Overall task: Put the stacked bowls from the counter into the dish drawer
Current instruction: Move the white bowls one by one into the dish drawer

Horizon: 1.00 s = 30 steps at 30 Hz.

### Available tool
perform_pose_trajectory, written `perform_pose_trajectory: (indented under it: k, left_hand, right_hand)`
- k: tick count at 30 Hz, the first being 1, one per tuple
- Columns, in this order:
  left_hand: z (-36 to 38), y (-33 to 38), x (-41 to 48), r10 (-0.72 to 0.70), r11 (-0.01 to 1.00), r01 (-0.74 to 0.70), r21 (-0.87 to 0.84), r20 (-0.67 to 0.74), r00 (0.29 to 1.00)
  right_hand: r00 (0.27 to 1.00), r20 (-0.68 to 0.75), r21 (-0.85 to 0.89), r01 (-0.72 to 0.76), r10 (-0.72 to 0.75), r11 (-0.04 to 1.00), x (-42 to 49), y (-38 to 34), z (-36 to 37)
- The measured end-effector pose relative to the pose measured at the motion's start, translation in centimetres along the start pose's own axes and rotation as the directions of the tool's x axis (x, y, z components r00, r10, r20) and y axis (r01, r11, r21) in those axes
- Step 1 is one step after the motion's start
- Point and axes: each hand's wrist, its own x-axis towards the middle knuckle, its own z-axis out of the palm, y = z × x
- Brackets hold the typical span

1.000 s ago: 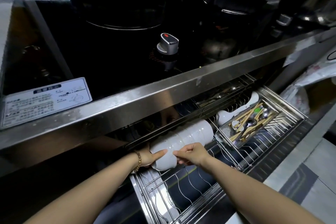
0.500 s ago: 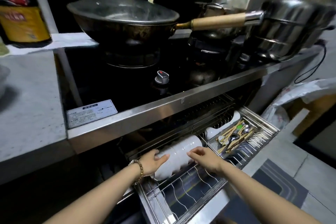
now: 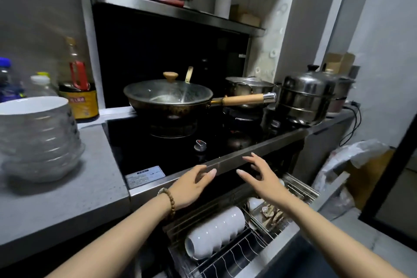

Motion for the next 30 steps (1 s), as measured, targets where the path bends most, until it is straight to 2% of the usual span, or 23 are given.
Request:
perform_pose_trajectory:
  k: [6, 14, 23, 30]
  left_hand:
    - [-7.7, 4.3, -2.7, 0.123, 0.992, -0.126, -0.015, -0.141, 0.982]
    - [-19.5, 5.5, -7.6, 0.199, 0.977, -0.16, 0.141, -0.333, 0.921]
    - [-28.2, 1.4, -11.6, 0.147, 0.977, -0.039, 0.208, -0.536, 0.831]
    - [-31.3, -3.7, -12.6, 0.022, 0.986, 0.086, 0.144, -0.619, 0.785]
  right_hand:
    - [0.984, 0.022, 0.01, 0.177, -0.177, 0.984, 1.2, -8.6, 0.5]
    - [0.939, 0.113, 0.108, 0.313, -0.324, 0.944, 4.1, -17.9, 5.3]
    - [0.885, 0.227, 0.16, 0.377, -0.406, 0.912, 6.6, -24.2, 12.4]
    - [0.855, 0.321, 0.184, 0.365, -0.407, 0.913, 8.1, -26.3, 18.0]
